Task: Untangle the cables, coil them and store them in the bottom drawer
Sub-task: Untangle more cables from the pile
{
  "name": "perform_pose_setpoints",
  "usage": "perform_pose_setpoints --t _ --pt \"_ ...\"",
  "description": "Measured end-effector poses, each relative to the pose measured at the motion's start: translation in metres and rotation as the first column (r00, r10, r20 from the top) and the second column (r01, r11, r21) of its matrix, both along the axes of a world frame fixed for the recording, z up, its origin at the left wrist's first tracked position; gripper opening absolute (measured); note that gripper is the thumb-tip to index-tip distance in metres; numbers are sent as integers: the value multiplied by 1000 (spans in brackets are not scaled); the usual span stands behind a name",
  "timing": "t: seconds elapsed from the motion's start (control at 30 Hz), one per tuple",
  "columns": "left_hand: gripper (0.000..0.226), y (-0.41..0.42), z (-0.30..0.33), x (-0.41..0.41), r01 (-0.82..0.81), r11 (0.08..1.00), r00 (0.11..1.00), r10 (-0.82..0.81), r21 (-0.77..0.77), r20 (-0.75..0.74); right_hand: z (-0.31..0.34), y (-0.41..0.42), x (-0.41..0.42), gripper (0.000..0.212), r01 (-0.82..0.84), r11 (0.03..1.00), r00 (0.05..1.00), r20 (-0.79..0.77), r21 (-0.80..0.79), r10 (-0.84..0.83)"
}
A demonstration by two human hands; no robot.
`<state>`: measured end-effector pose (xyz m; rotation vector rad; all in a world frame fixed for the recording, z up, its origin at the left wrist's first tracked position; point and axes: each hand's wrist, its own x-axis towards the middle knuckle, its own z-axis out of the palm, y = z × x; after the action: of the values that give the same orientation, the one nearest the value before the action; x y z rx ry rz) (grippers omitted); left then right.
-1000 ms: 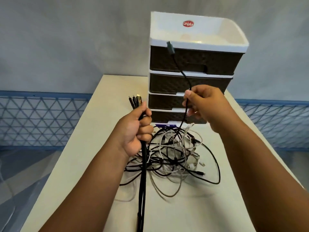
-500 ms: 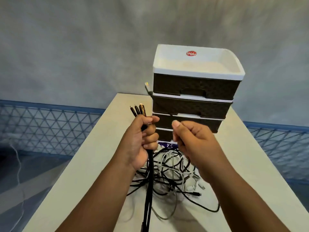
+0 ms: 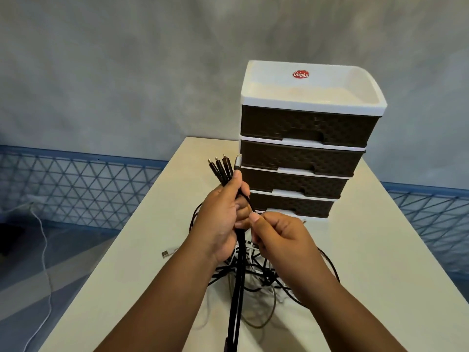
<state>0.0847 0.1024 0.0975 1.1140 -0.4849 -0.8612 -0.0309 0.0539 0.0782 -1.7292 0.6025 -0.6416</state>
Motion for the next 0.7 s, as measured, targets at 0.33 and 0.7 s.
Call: perform_pose_setpoints --t 0.33,0.7 --pt "42 11 11 32 -8 978 986 -27 -208 -165 -68 10 -24 32 -277 865 915 -388 -418 105" --pt "41 25 13 68 29 967 941 -111 -252 -319 -38 -47 -29 17 105 732 932 -189 -673 -308"
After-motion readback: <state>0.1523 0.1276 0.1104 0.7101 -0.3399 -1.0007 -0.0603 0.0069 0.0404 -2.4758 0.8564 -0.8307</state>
